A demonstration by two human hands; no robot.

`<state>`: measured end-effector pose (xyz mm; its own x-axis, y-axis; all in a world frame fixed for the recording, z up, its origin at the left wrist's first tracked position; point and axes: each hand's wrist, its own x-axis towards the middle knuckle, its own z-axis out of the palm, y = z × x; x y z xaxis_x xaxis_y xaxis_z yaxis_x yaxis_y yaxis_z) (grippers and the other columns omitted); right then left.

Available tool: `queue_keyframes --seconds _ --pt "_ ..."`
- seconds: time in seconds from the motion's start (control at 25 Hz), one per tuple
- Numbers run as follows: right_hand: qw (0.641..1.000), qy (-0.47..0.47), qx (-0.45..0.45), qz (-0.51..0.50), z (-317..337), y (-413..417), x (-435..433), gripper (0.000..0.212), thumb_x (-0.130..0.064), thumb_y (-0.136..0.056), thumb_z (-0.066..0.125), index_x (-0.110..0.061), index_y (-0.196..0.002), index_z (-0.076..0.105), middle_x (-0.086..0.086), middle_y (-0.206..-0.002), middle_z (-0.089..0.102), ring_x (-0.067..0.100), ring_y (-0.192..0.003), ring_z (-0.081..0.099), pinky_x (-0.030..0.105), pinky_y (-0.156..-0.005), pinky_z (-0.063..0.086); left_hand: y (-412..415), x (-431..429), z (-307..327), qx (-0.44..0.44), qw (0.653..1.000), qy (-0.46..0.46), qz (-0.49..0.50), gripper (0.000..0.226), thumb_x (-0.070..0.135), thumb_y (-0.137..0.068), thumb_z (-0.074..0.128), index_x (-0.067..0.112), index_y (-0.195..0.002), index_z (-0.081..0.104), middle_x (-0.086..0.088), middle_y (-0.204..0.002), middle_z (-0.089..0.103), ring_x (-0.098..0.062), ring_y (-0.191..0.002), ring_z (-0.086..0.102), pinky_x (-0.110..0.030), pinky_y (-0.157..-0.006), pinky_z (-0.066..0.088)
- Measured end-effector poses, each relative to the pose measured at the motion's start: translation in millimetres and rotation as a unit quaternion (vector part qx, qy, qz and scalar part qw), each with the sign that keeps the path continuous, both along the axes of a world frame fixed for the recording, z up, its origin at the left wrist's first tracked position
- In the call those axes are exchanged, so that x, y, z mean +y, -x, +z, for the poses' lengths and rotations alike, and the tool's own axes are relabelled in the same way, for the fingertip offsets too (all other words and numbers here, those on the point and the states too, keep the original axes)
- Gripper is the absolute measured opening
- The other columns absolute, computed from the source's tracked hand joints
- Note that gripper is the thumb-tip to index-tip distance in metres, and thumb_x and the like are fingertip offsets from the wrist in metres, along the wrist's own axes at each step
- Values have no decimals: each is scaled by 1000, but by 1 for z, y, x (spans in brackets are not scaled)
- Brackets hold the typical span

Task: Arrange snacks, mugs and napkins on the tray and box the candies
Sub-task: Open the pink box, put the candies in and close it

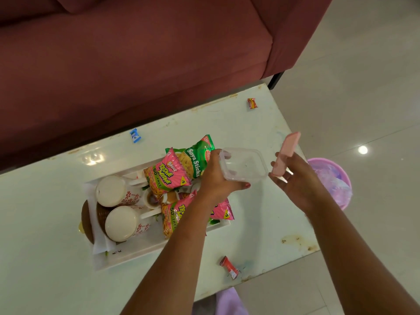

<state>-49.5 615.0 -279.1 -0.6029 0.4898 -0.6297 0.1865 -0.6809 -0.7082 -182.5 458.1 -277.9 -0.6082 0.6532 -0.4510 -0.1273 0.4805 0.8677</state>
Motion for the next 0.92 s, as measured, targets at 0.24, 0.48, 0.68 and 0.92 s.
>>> queue_keyframes --seconds 0.24,0.48,0.68,0.92 --pt "989 51 -122 -70 -51 -14 14 29 -20 -91 58 -13 -119 52 15 -110 58 34 -92 63 41 -68 55 -5 -8 -13 -6 999 -2 31 78 3 -57 86 27 -117 43 2 -129 45 -4 -93 59 -5 -63 49" --pt "933 -183 -309 39 -70 -11 25 36 -15 -81 68 -13 -116 58 15 -117 64 30 -100 62 39 -81 53 -18 -1 -18 -35 998 -27 52 80 -4 -56 85 31 -116 43 19 -118 45 -19 -99 64 -35 -80 57" --pt "826 -387 -390 126 -75 -22 9 49 -22 -84 66 -9 -129 52 17 -135 49 34 -126 42 45 -109 28 -30 -3 -18 -34 997 -36 57 84 -1 -55 85 30 -120 43 18 -122 46 -18 -98 63 -24 -73 56" --pt "945 -252 -209 -16 -44 -42 -56 28 -32 -96 48 -21 -118 60 3 -112 66 21 -103 62 38 -83 55 -64 -26 -17 4 998 -47 50 85 12 -53 89 32 -121 42 18 -118 52 -8 -97 59 -27 -74 56"
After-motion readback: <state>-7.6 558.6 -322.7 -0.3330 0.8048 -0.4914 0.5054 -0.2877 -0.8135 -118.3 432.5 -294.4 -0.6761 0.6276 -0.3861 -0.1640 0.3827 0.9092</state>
